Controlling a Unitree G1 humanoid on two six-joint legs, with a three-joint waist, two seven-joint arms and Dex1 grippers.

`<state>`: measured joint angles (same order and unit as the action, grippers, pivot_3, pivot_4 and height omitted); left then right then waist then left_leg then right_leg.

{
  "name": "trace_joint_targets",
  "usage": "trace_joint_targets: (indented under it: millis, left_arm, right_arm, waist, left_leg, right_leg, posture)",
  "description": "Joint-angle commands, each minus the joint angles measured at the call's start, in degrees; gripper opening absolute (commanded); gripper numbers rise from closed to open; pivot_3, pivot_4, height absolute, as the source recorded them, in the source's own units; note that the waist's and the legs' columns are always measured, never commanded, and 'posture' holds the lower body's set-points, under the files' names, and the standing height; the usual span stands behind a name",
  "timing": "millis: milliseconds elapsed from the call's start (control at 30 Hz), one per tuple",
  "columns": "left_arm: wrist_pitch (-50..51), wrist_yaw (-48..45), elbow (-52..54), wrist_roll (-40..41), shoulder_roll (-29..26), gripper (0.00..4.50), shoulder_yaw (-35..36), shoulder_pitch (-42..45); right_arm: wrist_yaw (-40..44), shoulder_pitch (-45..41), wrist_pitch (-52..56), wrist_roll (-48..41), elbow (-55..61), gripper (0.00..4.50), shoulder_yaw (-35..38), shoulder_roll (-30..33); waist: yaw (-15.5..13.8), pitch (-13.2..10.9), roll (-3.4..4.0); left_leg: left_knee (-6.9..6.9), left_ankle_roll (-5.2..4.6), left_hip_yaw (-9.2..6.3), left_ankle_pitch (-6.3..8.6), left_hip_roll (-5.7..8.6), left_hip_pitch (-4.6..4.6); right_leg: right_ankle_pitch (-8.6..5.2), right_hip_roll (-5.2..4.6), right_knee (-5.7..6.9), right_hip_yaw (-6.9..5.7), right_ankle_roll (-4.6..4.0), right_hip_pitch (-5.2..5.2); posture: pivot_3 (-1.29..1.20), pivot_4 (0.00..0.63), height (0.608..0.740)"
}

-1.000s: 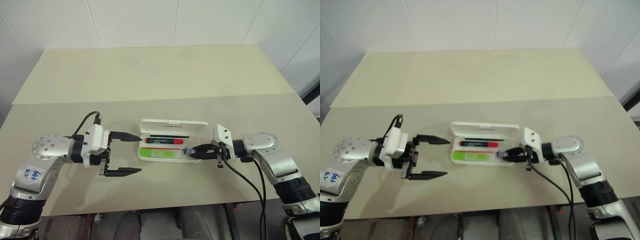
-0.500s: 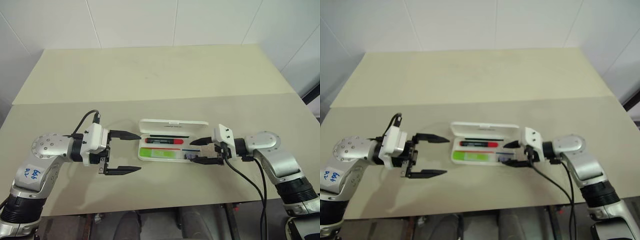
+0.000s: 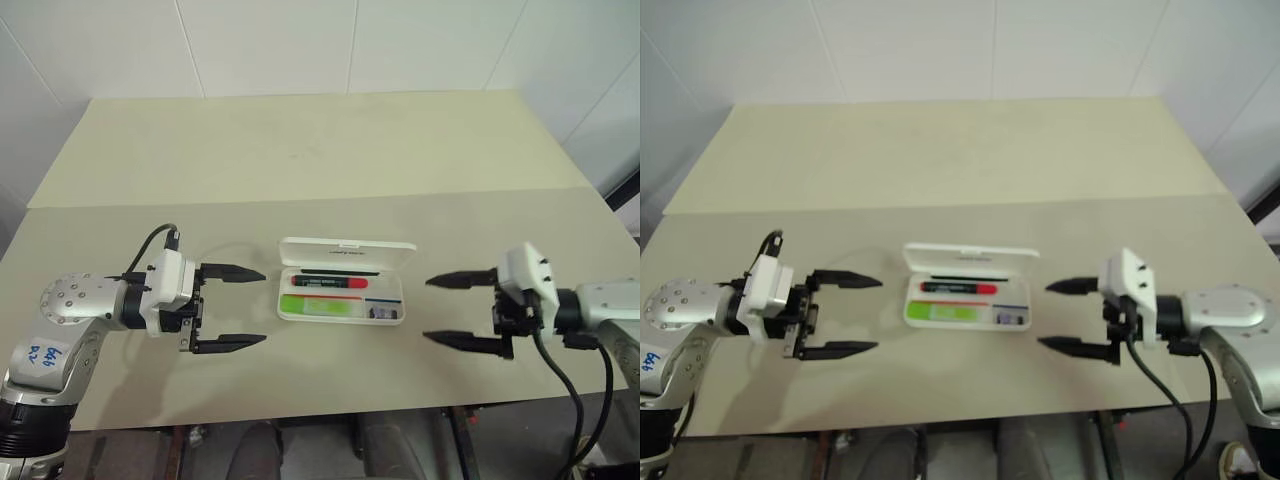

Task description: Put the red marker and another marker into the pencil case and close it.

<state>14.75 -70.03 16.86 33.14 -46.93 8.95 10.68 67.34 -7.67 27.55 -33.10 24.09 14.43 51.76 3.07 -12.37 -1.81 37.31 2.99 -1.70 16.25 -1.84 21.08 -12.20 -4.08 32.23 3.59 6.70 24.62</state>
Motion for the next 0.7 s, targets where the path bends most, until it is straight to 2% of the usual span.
trace_joint_targets:
  millis: [33,167,367,600,700]
  left_arm:
    - [0.9,1.6,-1.7,2.4,1.4,4.5,1.8,2.5]
    - [0.7,1.1,-3.0,2.6,2.0,4.5,1.4,4.3]
    - [0.5,-0.3,-4.4,3.2,1.3,2.56,2.5,3.9]
    - [-0.3,0.7,-6.2,1.4,1.6,0.11,3.2,4.1]
    - [-0.9,5.2,-8.6,0.2,3.6,0.04,3.6,6.4]
  right_arm:
    - [-1.0,-0.2,-5.3,0.7,1.1,4.45,1.7,-1.2]
    - [-0.9,0.5,-7.3,1.3,0.4,4.45,0.2,-1.6]
    - [-1.4,-0.8,-9.1,1.6,-0.5,4.5,-1.6,-2.8]
    - [-2.5,-3.3,-10.5,2.4,-2.8,4.5,-3.7,-3.9]
    - [-2.8,-3.7,-11.5,3.5,-3.9,4.5,-4.5,-4.1]
  waist:
    - [0.1,0.0,0.0]
    - [0.0,0.0,0.0]
    - [-0.1,0.0,0.0]
    - [0.0,0.0,0.0]
    - [0.0,0.0,0.01]
  left_leg:
    - [-0.01,0.0,0.0,0.0,0.0,-0.01]
    - [-0.09,0.01,0.04,0.01,0.0,0.07]
    - [-0.19,0.01,0.02,0.01,0.0,0.07]
    - [-0.1,0.0,0.02,0.01,0.0,0.04]
    - [-0.11,0.0,0.01,0.01,0.0,0.05]
  right_leg:
    - [0.03,0.0,-0.09,0.0,0.02,-0.04]
    - [0.07,-0.02,-0.21,0.02,0.07,-0.04]
    - [-0.03,-0.02,-0.14,0.01,0.08,0.02]
    - [0.03,-0.02,-0.13,0.01,0.04,-0.02]
    - [0.03,-0.02,-0.15,0.01,0.04,-0.02]
  posture:
    - [0.0,0.15,0.74]
    - [0.0,0.15,0.74]
    - [0.0,0.15,0.74]
    - [0.0,0.15,0.74]
    - [0.0,0.15,0.74]
